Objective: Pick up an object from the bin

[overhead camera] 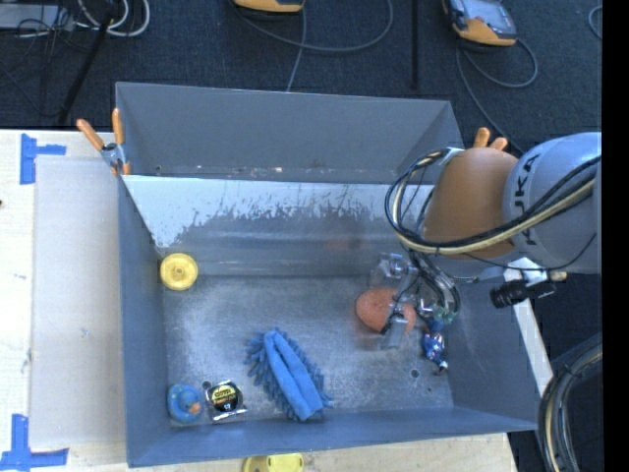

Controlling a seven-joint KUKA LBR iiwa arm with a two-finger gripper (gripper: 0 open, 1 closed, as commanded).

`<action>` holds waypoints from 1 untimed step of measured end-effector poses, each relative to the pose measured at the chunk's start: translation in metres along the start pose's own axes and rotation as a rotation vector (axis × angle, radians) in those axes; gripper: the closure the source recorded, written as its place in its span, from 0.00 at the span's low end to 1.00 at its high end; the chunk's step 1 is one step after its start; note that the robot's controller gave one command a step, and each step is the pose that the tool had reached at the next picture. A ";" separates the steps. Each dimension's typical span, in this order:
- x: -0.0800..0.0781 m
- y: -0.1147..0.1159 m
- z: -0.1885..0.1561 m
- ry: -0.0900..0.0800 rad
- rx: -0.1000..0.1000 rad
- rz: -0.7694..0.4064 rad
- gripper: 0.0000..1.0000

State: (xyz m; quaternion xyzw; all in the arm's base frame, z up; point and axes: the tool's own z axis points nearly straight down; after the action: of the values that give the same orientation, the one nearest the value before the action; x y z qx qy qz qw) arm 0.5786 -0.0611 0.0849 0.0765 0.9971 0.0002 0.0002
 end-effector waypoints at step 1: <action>-0.011 -0.020 0.007 -0.001 0.000 -0.161 1.00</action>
Offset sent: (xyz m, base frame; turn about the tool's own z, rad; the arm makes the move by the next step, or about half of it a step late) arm 0.0000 0.0000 0.0000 0.0000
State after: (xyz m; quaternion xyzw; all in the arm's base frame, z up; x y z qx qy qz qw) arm 0.5867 -0.0824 0.0777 -0.0040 1.0000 0.0002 0.0007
